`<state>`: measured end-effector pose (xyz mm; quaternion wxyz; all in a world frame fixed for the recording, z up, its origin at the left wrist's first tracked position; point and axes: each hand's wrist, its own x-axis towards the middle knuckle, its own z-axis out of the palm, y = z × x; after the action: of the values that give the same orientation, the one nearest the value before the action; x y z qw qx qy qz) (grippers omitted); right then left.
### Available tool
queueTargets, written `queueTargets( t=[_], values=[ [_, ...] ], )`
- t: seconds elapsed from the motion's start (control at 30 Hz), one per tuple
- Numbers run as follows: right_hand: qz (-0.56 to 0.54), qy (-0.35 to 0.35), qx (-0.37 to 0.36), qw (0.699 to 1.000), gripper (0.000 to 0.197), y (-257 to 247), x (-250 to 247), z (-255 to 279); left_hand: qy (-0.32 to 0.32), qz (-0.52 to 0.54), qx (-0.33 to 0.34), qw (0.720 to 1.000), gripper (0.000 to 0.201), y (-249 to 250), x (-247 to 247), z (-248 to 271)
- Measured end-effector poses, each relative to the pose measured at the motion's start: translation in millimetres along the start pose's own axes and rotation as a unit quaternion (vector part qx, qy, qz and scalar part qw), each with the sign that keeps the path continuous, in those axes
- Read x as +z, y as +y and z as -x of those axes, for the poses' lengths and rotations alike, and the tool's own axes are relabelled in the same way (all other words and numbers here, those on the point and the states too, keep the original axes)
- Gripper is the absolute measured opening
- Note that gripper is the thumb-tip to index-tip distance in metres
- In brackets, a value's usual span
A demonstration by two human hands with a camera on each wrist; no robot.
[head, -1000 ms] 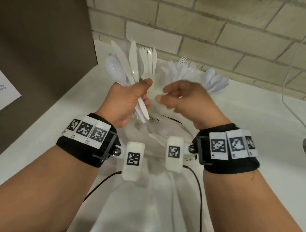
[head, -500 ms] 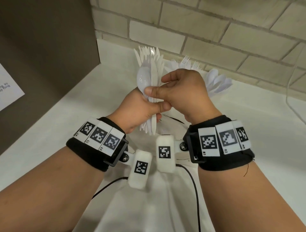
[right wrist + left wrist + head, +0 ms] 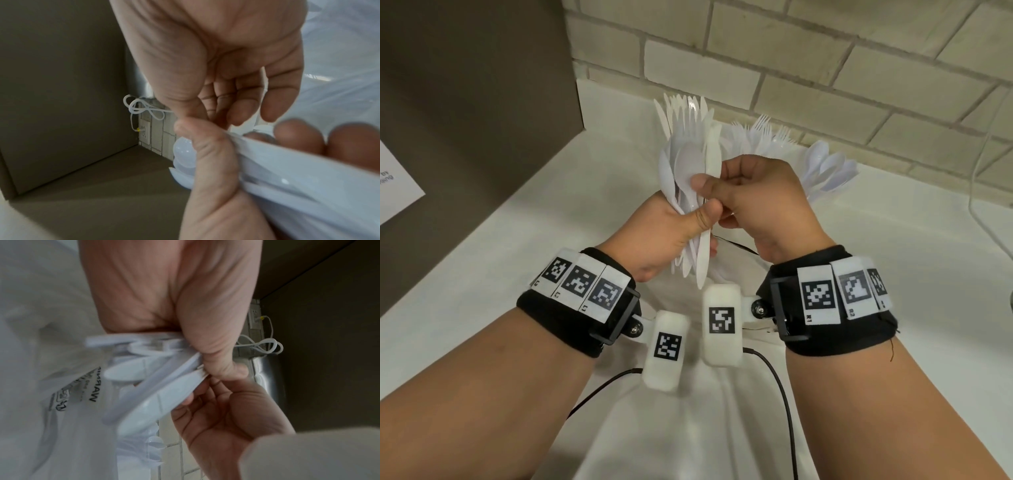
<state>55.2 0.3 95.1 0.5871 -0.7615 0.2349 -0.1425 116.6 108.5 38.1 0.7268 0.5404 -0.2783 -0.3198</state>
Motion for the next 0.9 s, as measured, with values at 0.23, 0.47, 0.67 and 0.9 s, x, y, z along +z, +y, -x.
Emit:
queueTargets(
  t=[0.23,0.47,0.67,0.9],
  values=[
    [-0.031,0.006,0.004,0.999,0.024,1.2,1.4,-0.7,0.014,0.097,-0.057,0.994,0.028,0.8,-1.8,-1.0],
    [-0.123,0.111,-0.045,0.985,0.013,-8.3,0.8,-1.7,0.04,0.069,-0.087,0.993,0.022,-1.7,-1.9,-1.7],
    [0.038,0.099,-0.095,0.99,0.025,-3.0,2.6,-6.9,0.012,0.049,-0.087,0.995,0.024,-4.1,-4.0,-2.9],
    [0.053,0.083,-0.103,0.99,0.021,-3.0,2.8,-7.1,-0.013,0.107,-0.1,0.989,0.026,-2.6,-9.9,-2.3]
  ],
)
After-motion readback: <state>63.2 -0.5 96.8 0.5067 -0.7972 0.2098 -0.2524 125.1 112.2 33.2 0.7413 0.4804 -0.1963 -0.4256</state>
